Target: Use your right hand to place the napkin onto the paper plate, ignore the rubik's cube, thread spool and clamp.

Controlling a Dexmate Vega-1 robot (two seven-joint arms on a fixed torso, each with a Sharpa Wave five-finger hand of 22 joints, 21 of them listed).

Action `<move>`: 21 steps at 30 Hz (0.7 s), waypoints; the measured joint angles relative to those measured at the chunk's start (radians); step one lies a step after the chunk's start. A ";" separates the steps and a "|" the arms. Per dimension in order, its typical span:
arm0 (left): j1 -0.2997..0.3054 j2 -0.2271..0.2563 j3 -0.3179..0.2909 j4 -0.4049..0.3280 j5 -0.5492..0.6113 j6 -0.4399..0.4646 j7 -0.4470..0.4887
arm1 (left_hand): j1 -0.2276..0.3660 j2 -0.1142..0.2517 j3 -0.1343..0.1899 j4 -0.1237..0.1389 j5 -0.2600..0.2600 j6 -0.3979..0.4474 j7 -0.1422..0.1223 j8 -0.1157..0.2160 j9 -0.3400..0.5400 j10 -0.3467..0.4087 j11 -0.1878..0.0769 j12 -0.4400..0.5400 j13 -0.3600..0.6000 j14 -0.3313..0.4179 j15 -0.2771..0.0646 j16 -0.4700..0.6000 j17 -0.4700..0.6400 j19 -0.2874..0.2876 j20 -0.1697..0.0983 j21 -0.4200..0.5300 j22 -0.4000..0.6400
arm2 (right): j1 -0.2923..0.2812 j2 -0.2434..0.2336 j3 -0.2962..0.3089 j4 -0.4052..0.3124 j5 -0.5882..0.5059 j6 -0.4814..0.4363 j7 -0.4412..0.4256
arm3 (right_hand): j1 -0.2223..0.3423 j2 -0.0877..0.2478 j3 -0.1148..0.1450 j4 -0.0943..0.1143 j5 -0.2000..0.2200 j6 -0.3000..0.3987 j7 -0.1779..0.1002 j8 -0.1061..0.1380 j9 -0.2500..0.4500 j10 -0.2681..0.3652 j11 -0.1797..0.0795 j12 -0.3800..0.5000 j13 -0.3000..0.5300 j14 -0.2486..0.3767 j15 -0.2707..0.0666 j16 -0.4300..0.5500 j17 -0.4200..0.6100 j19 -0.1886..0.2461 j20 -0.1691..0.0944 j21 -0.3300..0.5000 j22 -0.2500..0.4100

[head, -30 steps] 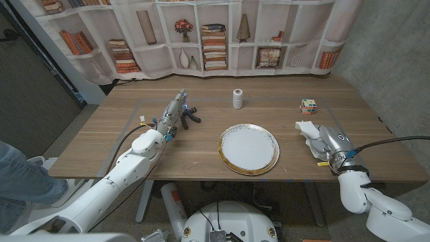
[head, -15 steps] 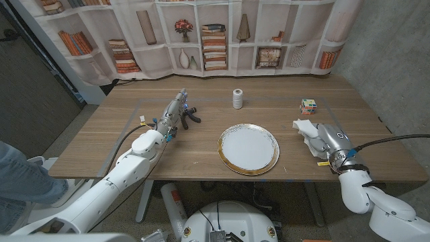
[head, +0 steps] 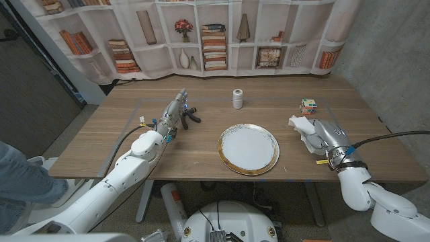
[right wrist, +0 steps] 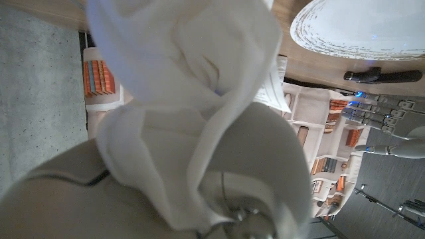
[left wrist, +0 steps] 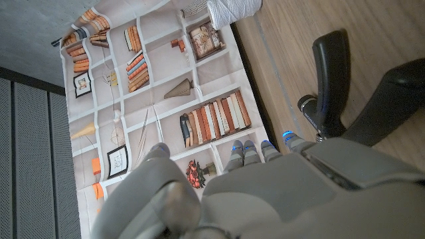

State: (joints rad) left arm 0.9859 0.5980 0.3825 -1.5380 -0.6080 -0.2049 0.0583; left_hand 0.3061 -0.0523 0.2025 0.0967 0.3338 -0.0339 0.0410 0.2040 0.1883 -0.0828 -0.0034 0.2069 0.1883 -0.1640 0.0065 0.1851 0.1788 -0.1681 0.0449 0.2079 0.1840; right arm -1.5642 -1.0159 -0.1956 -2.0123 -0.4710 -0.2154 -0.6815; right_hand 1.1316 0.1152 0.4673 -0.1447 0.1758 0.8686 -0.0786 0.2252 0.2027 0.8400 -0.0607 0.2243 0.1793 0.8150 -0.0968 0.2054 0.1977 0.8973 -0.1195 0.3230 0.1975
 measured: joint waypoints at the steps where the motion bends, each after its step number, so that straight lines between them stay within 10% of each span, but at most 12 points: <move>1: 0.002 0.000 -0.001 -0.002 0.000 -0.001 0.001 | 0.000 0.000 0.000 0.000 0.000 0.000 0.000 0.000 0.000 0.000 0.000 0.000 0.000 0.000 0.000 0.000 0.000 0.000 0.000 0.000 0.000 | 0.004 0.000 0.000 0.001 -0.003 0.008 0.002 | 0.002 0.002 0.000 0.000 0.000 0.000 0.000 0.000 0.000 0.000 0.000 0.000 0.000 0.000 0.000 0.000 0.000 0.000 0.000 0.000 0.000; 21: 0.018 0.004 -0.004 -0.021 0.006 -0.007 0.012 | 0.005 0.005 -0.007 0.001 0.000 0.000 0.000 0.000 0.000 0.000 0.000 0.000 0.000 0.004 0.004 0.000 0.000 0.000 0.000 0.000 0.000 | 0.057 0.013 0.001 0.036 -0.022 0.144 0.018 | 0.004 0.013 -0.007 0.001 -0.001 0.016 -0.005 -0.001 -0.001 0.011 -0.010 -0.008 -0.001 0.011 0.000 0.000 0.000 0.000 0.000 0.008 0.000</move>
State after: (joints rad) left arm 1.0038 0.6019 0.3786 -1.5591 -0.6017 -0.2116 0.0704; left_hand 0.3114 -0.0471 0.1953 0.0976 0.3338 -0.0339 0.0410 0.2040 0.1882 -0.0828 -0.0035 0.2069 0.1882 -0.1604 0.0102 0.1851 0.1788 -0.1682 0.0449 0.2079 0.1840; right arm -1.5070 -1.0031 -0.1949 -1.9766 -0.4934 -0.0716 -0.6638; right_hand 1.1360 0.1282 0.4603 -0.1438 0.1752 0.8845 -0.0839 0.2243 0.2021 0.8505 -0.0712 0.2164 0.1788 0.8258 -0.0966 0.2053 0.1975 0.8973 -0.1195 0.3308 0.1972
